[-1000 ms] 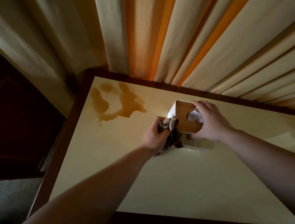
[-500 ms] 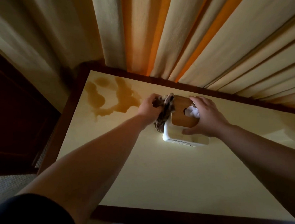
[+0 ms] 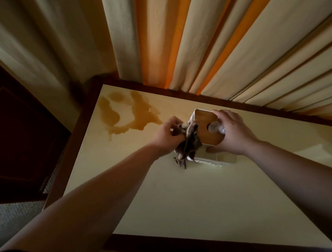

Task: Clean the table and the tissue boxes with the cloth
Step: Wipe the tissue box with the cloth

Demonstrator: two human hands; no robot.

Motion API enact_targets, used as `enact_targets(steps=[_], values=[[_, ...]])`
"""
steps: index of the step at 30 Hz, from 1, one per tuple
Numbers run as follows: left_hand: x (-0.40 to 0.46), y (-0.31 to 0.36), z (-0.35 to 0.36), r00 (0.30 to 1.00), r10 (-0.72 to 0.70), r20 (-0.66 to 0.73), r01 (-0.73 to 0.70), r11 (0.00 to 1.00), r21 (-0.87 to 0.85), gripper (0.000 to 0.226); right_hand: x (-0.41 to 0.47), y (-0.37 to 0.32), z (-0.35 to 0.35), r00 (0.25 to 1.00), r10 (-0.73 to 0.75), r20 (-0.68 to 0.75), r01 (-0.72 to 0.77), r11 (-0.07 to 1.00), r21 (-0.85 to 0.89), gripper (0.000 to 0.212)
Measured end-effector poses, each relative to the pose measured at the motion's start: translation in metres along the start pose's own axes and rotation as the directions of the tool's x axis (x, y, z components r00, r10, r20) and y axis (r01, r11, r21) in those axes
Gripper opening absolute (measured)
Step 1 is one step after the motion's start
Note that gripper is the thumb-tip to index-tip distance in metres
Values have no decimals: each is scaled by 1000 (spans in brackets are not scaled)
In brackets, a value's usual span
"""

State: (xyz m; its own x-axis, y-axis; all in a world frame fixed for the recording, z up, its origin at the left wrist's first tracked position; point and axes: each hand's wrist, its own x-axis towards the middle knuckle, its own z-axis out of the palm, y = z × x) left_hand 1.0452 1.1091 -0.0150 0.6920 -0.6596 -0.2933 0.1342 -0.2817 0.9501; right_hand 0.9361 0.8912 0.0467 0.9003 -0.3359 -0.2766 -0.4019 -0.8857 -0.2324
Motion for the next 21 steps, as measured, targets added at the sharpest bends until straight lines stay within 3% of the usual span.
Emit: enact_targets(steps=[4, 9, 12, 21], values=[[37, 18, -4, 995, 31, -95, -23, 996, 82, 26, -1, -1, -1, 1000, -1, 13, 1, 1000, -15, 135], [58, 22, -2, 997, 6, -82, 6, 990, 144, 26, -1, 1, -3, 999, -37, 34, 37, 999, -9, 134], [47, 13, 3, 996, -53, -66, 61, 990, 126, 27, -1, -1, -1, 1000, -20, 25, 20, 1000, -11, 134], [-19, -23, 14, 998, -9, -62, 18, 989, 149, 23, 0, 1, 2, 1000, -15, -11, 14, 1000, -19, 135]])
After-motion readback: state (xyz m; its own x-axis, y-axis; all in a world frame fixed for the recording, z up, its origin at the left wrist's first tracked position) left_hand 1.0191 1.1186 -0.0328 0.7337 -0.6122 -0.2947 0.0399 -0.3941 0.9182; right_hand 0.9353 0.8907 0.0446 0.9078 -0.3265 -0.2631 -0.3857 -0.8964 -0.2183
